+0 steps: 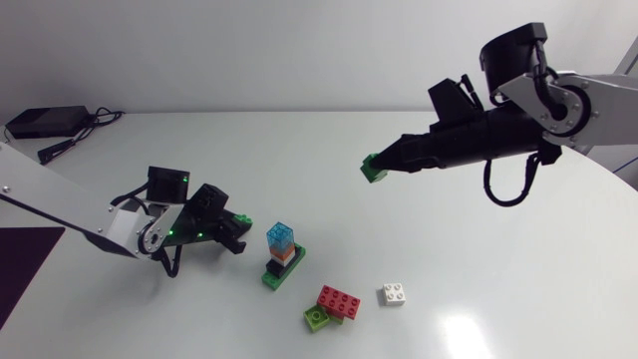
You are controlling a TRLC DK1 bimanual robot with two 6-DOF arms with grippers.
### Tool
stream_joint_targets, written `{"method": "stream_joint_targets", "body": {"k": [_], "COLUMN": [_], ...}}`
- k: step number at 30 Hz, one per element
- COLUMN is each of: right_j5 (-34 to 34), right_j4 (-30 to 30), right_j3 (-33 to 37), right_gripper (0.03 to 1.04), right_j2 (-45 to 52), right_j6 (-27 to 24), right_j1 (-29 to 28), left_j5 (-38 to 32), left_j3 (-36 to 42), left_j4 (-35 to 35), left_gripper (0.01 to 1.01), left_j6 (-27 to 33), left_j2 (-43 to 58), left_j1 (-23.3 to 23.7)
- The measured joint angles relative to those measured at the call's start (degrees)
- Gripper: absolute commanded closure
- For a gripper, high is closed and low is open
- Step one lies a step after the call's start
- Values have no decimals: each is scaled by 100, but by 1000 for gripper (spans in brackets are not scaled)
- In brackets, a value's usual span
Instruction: Separate the duplo bricks
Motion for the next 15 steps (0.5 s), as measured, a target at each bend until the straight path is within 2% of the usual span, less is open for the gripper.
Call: {"method": "stream_joint_targets", "body": {"k": [10,15], "right_j5": [48,48], "right_j4": [20,22], "right_j3": [2,2], "right_gripper": [830,830], "right_j2": [212,212], "right_j6": [-39,-44], "right_j1": [76,81], "left_j5": [94,92], "left_j3": [-140,-267], "left_j4": [210,223], "left_gripper": [615,330], "left_j6": [131,160], "left_j2": [13,11], "left_j1": [26,26]}}
